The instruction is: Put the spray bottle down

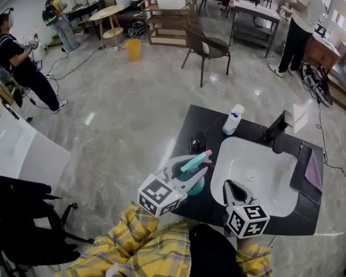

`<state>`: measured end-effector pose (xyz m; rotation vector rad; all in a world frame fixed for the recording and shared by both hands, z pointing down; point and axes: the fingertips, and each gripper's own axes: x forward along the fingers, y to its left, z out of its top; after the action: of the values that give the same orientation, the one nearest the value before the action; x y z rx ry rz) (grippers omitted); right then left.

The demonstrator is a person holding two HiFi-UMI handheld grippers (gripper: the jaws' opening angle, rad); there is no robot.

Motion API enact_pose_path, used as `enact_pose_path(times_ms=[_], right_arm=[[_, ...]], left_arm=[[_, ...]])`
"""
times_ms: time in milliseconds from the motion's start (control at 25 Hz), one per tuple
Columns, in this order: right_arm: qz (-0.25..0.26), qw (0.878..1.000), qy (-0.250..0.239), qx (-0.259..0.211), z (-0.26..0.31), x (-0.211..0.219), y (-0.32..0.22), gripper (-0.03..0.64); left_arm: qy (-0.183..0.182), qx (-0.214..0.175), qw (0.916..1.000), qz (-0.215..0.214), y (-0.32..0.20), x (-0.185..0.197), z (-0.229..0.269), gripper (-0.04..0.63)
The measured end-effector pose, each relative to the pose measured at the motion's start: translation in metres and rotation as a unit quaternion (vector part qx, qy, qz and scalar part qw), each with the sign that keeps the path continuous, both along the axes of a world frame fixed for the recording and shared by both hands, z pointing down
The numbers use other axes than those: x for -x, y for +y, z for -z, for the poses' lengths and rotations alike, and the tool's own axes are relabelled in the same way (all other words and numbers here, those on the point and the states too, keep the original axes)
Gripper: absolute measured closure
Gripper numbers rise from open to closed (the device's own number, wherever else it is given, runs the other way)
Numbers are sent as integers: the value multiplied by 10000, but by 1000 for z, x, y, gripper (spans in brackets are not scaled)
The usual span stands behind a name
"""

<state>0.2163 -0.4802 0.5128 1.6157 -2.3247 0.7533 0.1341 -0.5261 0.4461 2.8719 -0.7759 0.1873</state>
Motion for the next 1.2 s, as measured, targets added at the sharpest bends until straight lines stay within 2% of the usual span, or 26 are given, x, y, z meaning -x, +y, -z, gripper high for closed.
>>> enact_pose_path(times_ms=[240,400,800,1200], right_arm=[[50,10000,-24,77,-4,-13,-7,609],[55,9999,-33,103,-7,-21,-10,609],[76,9998,-70,146,-9,-28,-13,609],[130,9997,-99,169,-12,-27,-11,609]], left_arm=[[-42,-152,9999,57,-9,-10,-4,477],[-170,-416,9989,94,-13,-17,-6,477],[-56,-1024,9945,207,-13,-18,-9,477],[37,-935,9950,347,-14,-20,-11,477]])
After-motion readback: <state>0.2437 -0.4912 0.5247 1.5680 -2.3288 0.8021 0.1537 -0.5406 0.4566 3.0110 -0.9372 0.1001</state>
